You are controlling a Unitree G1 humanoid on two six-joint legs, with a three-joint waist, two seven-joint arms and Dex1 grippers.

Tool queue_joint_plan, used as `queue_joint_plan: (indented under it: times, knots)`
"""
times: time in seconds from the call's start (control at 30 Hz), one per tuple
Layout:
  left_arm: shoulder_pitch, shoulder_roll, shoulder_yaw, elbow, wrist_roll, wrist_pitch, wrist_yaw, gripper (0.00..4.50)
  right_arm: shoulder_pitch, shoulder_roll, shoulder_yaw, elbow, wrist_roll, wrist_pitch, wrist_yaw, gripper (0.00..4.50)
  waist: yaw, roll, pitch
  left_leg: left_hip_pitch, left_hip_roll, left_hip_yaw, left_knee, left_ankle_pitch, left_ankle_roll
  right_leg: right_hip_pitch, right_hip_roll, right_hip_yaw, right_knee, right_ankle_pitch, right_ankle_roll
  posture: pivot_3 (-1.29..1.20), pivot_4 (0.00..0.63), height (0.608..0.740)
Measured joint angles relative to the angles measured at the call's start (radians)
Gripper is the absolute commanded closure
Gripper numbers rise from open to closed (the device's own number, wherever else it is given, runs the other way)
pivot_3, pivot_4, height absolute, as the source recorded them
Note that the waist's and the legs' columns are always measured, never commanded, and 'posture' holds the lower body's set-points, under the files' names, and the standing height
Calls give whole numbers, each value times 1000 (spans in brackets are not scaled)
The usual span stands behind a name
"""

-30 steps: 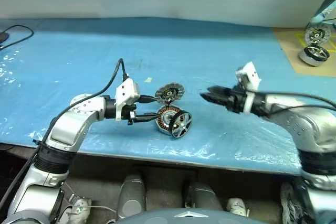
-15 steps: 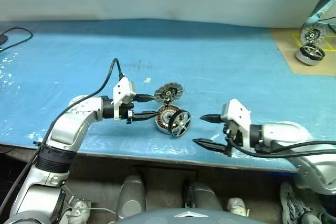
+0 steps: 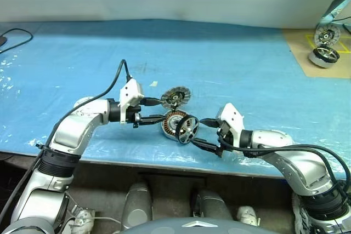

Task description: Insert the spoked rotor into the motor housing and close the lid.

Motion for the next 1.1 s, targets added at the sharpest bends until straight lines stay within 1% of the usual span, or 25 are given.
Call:
queue_joint_plan:
  times: [0.2,0.3,0.4,0.53,0.67,0.73,0.87,1.0,1.1]
  knots:
    - [-2,-9,-17,0,5,0,3,1569,-30,17,2,3,-1,29,-7,345,1,0,0,0,0,0,0,0,0,0,0,0,0,0,0,0,150,740]
    - [-8,-20,-25,0,7,0,5,1569,-35,13,-9,-2,24,58,-1,345,1,0,0,0,0,0,0,0,0,0,0,0,0,0,0,0,150,740]
    - [-11,-24,-29,0,10,1,6,1569,-23,-52,-19,-15,23,57,29,345,2,0,0,0,0,0,0,0,0,1,0,0,0,0,0,0,150,740]
    - [-17,-33,-33,0,14,1,9,1569,13,-102,-51,-34,28,56,68,345,3,0,0,0,0,0,0,0,0,1,0,0,0,0,0,0,150,740]
    - [-27,-42,-44,3,22,0,9,1569,5,-113,-70,-78,55,50,97,345,1,0,0,2,0,0,0,0,0,1,0,0,0,0,0,0,150,740]
    - [-31,-45,-51,5,28,-1,8,1569,-11,-110,-60,-82,51,37,104,345,1,0,0,2,0,0,0,0,0,2,0,0,0,0,0,0,150,740]
    - [-33,-45,-54,21,29,-2,1,1569,-41,-111,37,-69,-39,-50,124,345,1,0,0,3,0,0,0,0,0,3,0,0,0,0,0,0,150,740]
    - [-37,-45,-54,34,32,-14,-1,1569,-74,-99,103,6,-137,-154,138,345,1,0,0,2,0,0,1,0,0,3,0,0,0,0,0,0,150,740]
    - [-37,-46,-54,42,36,-25,-1,1569,-82,-82,120,51,-174,-201,150,345,1,0,0,2,0,1,1,0,0,3,0,0,0,0,0,0,150,740]
